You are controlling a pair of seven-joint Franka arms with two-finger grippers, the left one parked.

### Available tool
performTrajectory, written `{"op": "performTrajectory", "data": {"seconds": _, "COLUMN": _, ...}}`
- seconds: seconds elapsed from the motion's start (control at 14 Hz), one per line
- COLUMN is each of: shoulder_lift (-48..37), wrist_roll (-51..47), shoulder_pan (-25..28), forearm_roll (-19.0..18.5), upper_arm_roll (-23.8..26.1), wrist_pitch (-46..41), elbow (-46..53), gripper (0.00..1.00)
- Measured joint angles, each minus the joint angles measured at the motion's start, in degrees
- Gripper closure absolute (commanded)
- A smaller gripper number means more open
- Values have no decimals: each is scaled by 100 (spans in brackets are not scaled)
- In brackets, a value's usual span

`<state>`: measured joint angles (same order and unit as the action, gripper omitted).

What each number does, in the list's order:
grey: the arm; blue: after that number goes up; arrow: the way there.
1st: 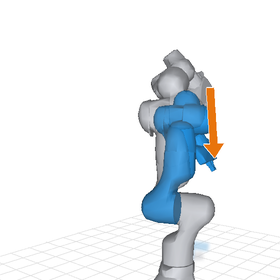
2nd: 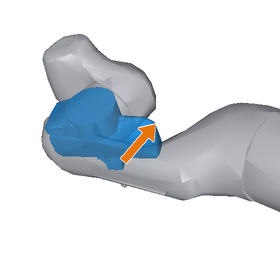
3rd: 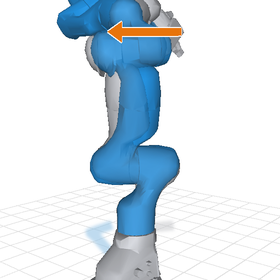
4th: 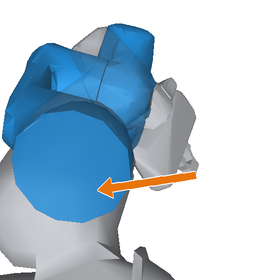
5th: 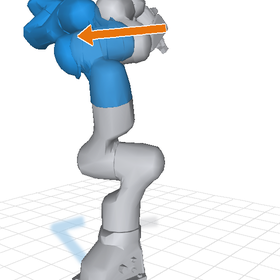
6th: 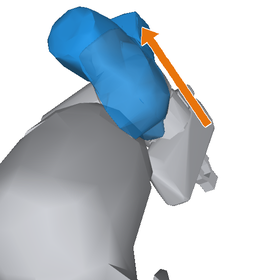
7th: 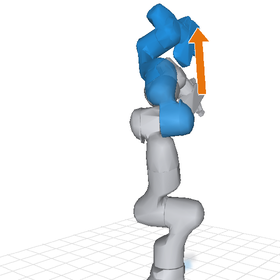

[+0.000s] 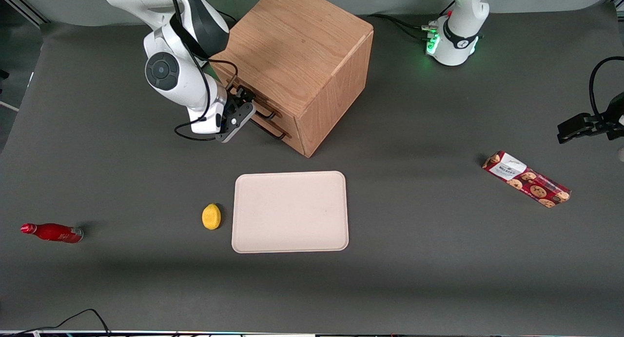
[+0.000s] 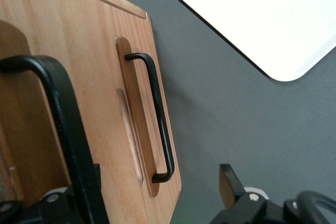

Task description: Open upper drawer

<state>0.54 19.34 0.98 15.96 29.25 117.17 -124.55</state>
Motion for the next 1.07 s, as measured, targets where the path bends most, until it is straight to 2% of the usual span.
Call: {"op": "performTrajectory", "data": {"seconds": 1.07, "shoulder_lift": 46, "wrist_roll": 31, "shoulder_pan": -32, "forearm_roll": -12, "upper_arm_roll": -65, "wrist_pitch": 103, "elbow": 4, "gripper": 0}}
